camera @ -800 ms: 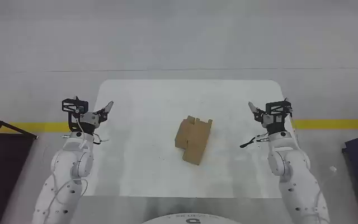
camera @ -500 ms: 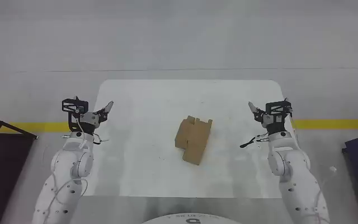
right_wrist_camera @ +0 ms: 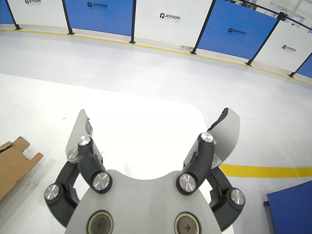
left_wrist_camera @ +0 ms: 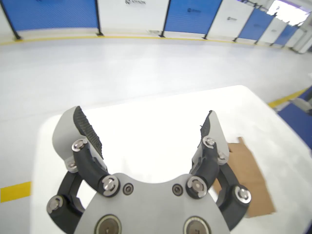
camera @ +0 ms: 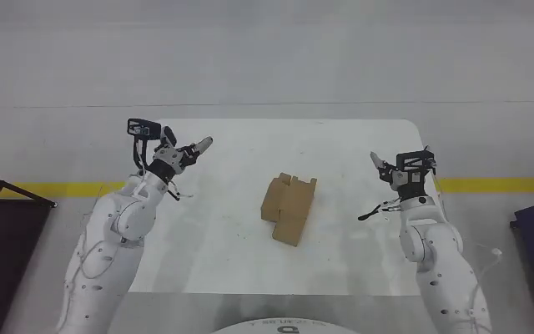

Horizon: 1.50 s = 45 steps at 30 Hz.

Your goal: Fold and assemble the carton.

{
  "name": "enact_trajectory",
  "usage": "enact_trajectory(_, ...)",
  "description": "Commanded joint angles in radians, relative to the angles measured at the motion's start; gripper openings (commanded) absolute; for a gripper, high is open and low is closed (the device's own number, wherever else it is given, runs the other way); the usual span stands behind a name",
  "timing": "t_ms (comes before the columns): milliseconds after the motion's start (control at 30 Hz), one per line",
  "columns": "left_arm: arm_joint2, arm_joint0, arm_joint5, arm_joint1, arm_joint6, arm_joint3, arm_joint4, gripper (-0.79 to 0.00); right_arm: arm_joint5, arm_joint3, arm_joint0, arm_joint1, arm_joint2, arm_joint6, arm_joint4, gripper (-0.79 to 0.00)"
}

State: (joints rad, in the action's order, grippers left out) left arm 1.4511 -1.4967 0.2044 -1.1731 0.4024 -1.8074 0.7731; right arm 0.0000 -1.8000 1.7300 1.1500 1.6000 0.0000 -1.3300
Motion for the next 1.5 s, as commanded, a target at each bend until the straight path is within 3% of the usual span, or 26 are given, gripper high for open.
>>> enact_trajectory(0, -0.029, 0.037, 0.004, -0.002, 0.152, 0.017, -0.171, 0.0, 0.0, 0.0, 0.0, 0.0, 0.0, 0.0, 0.0, 0.0)
enact_trajectory(133, -0.074, 0.089, 0.0, -0.002, 0.363, 0.066, -0.317, 0.0, 0.0, 0.0, 0.0, 0.0, 0.0, 0.0, 0.0, 0.0)
enact_trajectory(300, -0.105, 0.117, -0.1, -0.003, 0.567, 0.129, -0.525, 0.0, 0.0, 0.0, 0.0, 0.0, 0.0, 0.0, 0.0, 0.0)
enact_trajectory(667, -0.106, 0.116, -0.101, -0.003, 0.564, 0.13, -0.528, 0.0, 0.0, 0.0, 0.0, 0.0, 0.0, 0.0, 0.0, 0.0)
enact_trajectory(767, -0.129, 0.115, -0.108, -0.008, 0.577, 0.149, -0.616, 0.0, 0.0, 0.0, 0.0, 0.0, 0.0, 0.0, 0.0, 0.0)
enact_trajectory(933, -0.234, 0.152, -0.152, -0.02, 0.698, 0.25, -0.748, 0.0, 0.0, 0.0, 0.0, 0.0, 0.0, 0.0, 0.0, 0.0)
enact_trajectory(1233, -0.427, 0.235, -0.183, -0.056, 0.714, 0.439, -0.824, 0.0, 0.0, 0.0, 0.0, 0.0, 0.0, 0.0, 0.0, 0.0)
enact_trajectory(1367, -0.477, 0.266, -0.19, -0.068, 0.738, 0.491, -0.863, 0.0, 0.0, 0.0, 0.0, 0.0, 0.0, 0.0, 0.0, 0.0)
enact_trajectory(1467, -0.509, 0.285, -0.198, -0.075, 0.759, 0.521, -0.882, -0.077, 0.0, 0.0, 0.0, 0.0, 0.0, 0.0, 0.0, 0.0)
